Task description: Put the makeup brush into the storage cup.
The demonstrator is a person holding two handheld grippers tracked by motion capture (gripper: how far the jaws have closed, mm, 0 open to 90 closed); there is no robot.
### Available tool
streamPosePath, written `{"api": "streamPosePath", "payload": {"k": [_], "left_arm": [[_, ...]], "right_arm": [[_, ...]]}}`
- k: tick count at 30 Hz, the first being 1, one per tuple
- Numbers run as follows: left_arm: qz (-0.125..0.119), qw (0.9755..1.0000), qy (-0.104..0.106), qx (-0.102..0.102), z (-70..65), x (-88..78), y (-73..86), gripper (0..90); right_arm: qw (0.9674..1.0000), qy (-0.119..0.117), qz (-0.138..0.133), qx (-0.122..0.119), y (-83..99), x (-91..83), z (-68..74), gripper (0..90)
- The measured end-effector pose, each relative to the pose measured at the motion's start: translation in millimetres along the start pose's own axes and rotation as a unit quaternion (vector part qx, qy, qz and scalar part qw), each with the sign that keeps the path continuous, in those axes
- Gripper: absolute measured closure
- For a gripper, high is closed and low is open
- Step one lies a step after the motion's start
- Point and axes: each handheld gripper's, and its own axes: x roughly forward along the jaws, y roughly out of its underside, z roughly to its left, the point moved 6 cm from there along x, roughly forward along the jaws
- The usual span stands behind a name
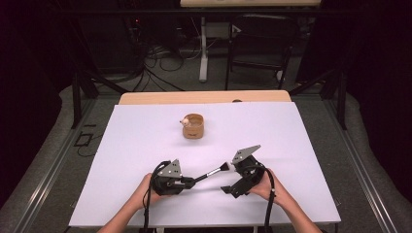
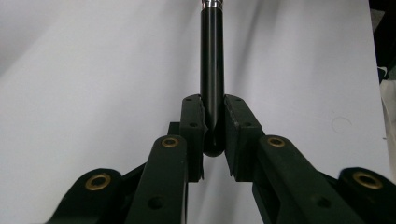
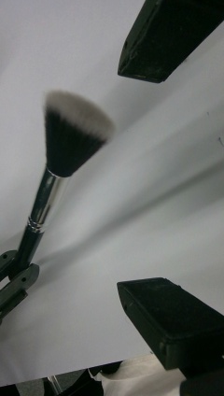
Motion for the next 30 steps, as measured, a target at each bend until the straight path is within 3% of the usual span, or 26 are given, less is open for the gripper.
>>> {"api": "streamPosePath", "payload": {"k": [10, 18, 26, 30], "left_arm": [[-0.025, 0.9994, -0.018, -0.018, 3.0, -1.7, -1.7, 79.1], [-0.036, 0.9987, -0.025, -0.024, 3.7, -2.0, -3.3, 79.1], [-0.051, 0.9977, -0.028, -0.034, 4.8, -1.6, -4.7, 79.1], [-0.052, 0.9975, -0.031, -0.035, 4.5, -0.8, -4.7, 79.2]], "right_arm": [[0.9996, -0.013, -0.012, 0.023, 2.7, 6.0, 4.4, 0.0], [0.9993, -0.021, -0.020, 0.021, 0.5, 9.4, 9.7, 0.0], [0.9990, -0.015, -0.033, 0.027, -1.5, 10.1, 9.7, 0.8], [0.9988, -0.010, -0.042, 0.024, -3.2, 10.9, 10.6, 6.4]]}}
